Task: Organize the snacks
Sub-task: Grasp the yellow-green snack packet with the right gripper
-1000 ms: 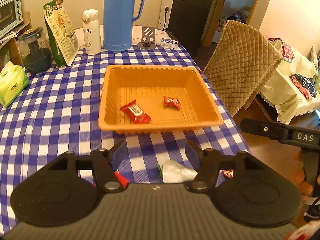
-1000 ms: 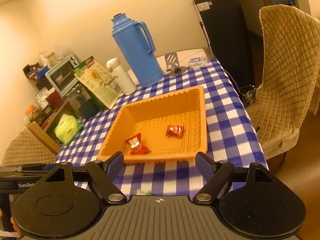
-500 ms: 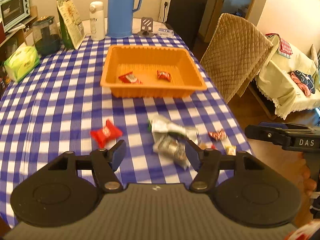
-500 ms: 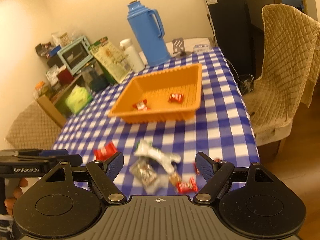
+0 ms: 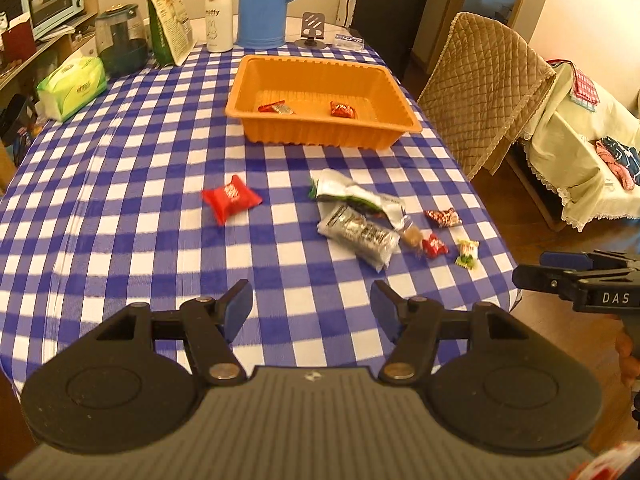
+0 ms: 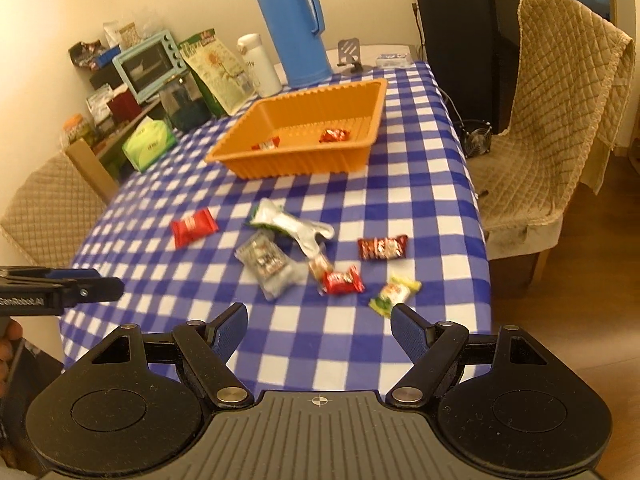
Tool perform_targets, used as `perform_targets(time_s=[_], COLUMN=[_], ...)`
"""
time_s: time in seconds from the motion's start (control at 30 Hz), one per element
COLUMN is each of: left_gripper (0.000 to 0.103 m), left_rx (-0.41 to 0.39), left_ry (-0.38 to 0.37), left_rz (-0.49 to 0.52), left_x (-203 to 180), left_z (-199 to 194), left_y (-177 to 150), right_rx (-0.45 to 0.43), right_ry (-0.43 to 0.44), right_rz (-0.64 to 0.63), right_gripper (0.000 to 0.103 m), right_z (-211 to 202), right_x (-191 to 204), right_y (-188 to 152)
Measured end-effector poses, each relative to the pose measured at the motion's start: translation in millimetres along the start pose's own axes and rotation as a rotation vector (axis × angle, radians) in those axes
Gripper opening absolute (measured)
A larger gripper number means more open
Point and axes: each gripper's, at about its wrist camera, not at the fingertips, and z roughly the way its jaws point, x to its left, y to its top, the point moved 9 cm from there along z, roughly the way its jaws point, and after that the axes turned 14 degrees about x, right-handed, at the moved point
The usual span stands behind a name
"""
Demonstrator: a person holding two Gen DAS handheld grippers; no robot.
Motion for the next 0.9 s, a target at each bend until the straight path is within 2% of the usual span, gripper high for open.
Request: perform_targets(time_s=[0.47, 0.73, 0.9], left_gripper=[0.062, 0.062, 0.062], left_rx=[0.026, 0.026, 0.028], left_ry=[0.035, 0.076, 0.09], left_rz=[-0.074, -0.099, -0.124], left_x=[25.9, 44.2, 56.7], left_z=[9.9, 14.9, 16.7], left_y=[-30.6, -34.9, -36.3], right_rx=[0.027, 0.053, 0.06], right_ry=[-0.053, -0.072, -0.089], right_rz=[0.006, -0.005, -0.001], right_gripper=[0.078, 0.058, 0.049], right_z=[22.4, 45.3, 58.5], right_x=[-20.0, -27.8, -34.9], right_y=[-19.1, -12.4, -3.4])
